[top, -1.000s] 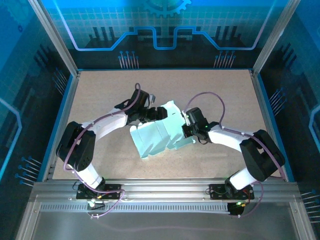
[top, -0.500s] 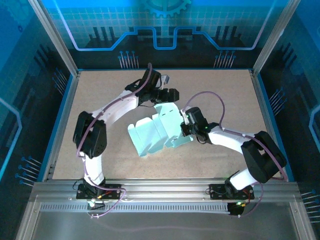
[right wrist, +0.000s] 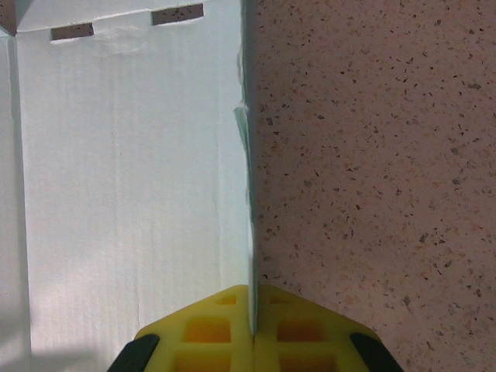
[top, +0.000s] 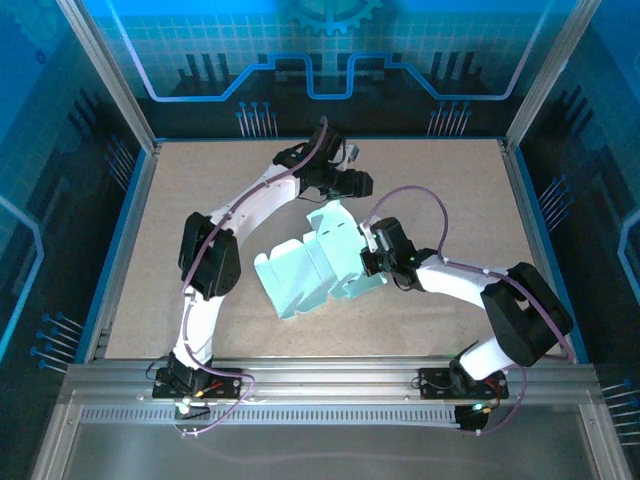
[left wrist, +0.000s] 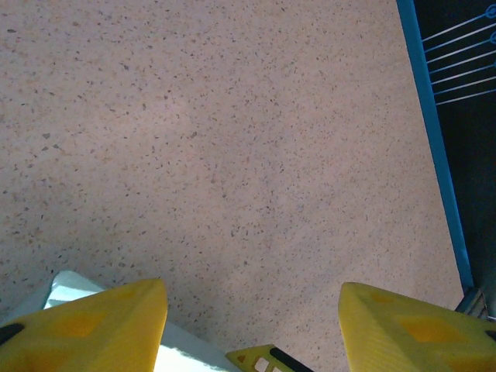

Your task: Fold the paper box

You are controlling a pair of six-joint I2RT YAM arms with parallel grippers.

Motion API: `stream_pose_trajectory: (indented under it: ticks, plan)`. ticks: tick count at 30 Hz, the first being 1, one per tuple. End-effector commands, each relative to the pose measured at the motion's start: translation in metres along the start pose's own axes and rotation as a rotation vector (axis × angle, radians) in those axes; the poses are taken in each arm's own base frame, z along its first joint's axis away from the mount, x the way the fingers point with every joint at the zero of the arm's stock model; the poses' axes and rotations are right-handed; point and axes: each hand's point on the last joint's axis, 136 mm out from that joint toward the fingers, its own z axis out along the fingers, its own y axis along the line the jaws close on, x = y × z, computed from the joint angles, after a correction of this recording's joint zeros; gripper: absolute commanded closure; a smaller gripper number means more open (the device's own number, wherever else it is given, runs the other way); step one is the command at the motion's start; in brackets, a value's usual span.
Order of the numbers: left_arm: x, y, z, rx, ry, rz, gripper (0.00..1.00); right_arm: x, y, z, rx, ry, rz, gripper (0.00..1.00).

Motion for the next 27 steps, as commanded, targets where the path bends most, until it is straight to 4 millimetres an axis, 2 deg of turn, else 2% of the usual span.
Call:
stream_pose_trajectory:
  ticks: [1,12,21,27]
  plan:
    - [0.021,0.011,0.016,-0.028,0.109,0.006,0.39,-0.008,0.0,-0.003,0.021,-0.036,-0.028,1.0]
    - [0.052,0.022,0.021,-0.081,0.207,0.021,0.49,-0.008,-0.004,-0.001,0.048,-0.026,-0.036,1.0]
    - [0.065,0.01,0.026,-0.05,0.216,-0.016,0.52,-0.015,-0.005,-0.002,0.053,-0.038,-0.053,1.0]
    - [0.069,0.013,0.03,-0.061,0.208,-0.072,0.59,-0.019,-0.005,-0.004,0.054,-0.048,-0.06,1.0]
